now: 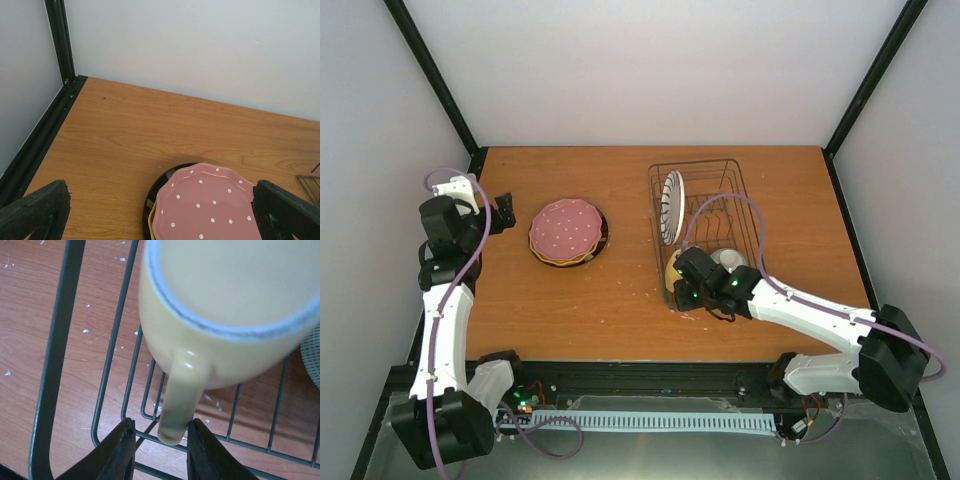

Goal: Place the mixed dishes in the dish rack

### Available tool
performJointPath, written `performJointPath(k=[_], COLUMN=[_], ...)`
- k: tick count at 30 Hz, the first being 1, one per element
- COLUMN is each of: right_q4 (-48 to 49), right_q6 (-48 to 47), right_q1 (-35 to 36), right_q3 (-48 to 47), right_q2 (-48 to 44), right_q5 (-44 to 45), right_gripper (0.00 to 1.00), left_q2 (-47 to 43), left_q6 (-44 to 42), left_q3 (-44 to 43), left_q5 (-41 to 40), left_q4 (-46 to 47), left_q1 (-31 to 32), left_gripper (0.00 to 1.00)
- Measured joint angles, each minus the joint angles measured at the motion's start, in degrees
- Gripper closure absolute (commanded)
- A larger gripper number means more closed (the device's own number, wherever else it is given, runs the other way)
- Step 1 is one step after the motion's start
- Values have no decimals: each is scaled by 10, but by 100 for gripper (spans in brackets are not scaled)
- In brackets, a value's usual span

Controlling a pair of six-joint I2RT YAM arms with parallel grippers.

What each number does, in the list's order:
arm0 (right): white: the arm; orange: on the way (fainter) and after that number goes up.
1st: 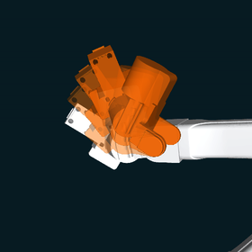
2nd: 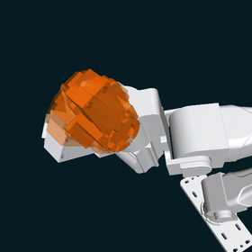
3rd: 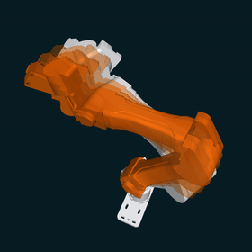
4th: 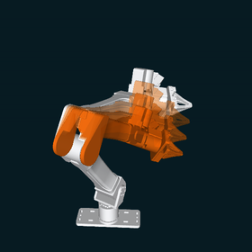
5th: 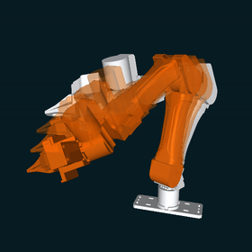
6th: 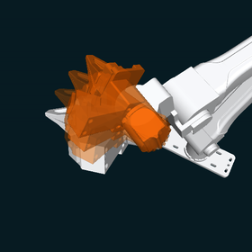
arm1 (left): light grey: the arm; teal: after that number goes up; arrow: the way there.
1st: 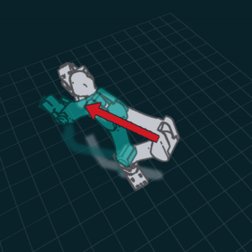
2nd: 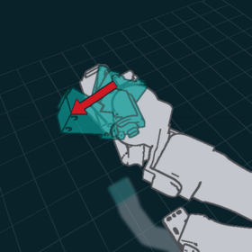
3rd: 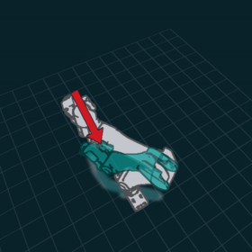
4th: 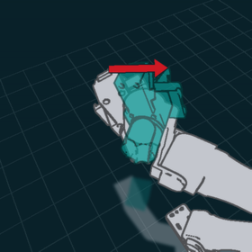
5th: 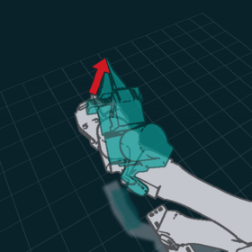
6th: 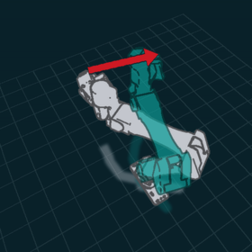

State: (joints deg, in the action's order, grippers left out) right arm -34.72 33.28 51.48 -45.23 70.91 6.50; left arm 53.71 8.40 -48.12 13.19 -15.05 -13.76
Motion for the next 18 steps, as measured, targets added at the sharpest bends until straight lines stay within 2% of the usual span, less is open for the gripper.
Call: performJointPath(k=[10,15,18], right_q4=[-42,-109,-163], right_q6=[16,33,52], right_q1=[1,8,14], right_q3=[-21,-40,-56], right_q2=[-4,-47,-90], right_q5=[-13,-7,13], right_gripper=[68,68,64], left_q2=[0,-1,-4], left_q6=[0,0,0], left_q3=[0,0,1], left_q5=[-2,-3,-2], left_q4=[0,0,0], left_q1=[0,0,0], left_gripper=[0,0,0])
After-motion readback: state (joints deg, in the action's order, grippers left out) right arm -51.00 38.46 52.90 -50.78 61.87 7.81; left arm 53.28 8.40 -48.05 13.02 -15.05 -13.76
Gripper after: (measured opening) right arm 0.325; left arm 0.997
